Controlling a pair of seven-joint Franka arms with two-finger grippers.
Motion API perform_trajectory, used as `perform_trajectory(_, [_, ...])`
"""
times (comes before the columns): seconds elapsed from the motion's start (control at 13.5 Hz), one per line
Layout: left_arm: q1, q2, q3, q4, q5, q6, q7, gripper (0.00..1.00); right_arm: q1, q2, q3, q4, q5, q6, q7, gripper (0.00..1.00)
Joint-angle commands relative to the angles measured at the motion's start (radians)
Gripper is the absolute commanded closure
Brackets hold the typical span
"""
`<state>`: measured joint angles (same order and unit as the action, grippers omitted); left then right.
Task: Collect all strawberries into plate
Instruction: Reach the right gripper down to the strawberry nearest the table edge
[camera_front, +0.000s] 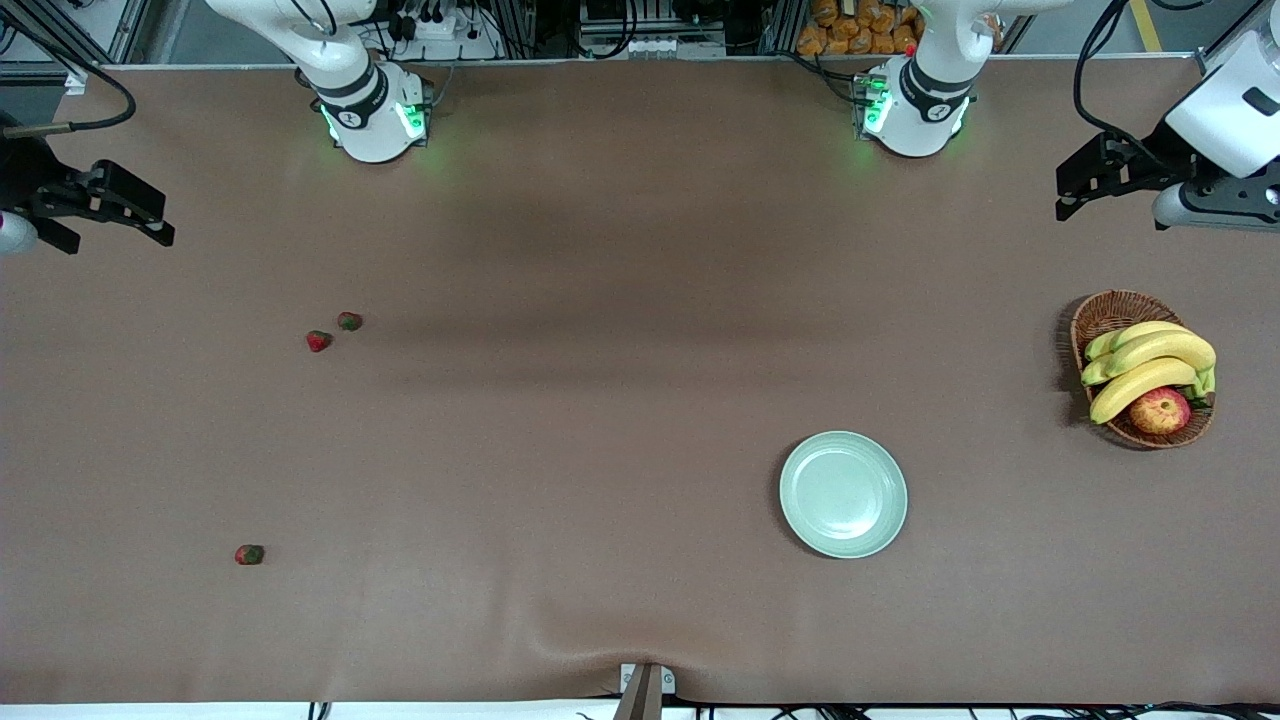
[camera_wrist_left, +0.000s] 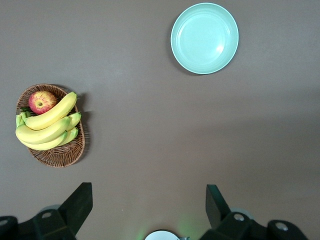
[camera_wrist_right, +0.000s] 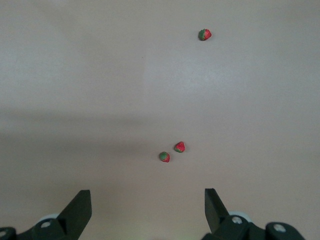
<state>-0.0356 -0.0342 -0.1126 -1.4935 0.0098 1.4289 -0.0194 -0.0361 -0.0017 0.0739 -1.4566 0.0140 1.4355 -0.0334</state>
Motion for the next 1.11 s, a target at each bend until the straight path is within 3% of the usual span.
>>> perform_trajectory(0.0, [0.013, -0.019, -0.01, -0.01, -0.014, -0.01, 0.004, 0.0, -0.004, 0.005, 0.003, 0.016, -0.017, -0.014, -0.006, 0.0])
perform_trajectory(0.52, [0.008, -0.003, -0.001, 0.002, -0.013, -0.01, -0.007, 0.0, -0.018, 0.025, 0.003, 0.013, -0.019, 0.0, -0.006, 0.0])
perform_trajectory(0.89, [0.006, 0.017, -0.002, 0.001, -0.027, -0.01, -0.011, 0.0, -0.027, 0.106, 0.003, 0.018, -0.023, 0.064, -0.016, 0.0])
perform_trajectory(1.04, [0.01, 0.02, -0.002, 0.001, -0.056, -0.01, -0.014, 0.0, -0.033, 0.211, 0.003, 0.021, -0.025, 0.104, -0.017, 0.0])
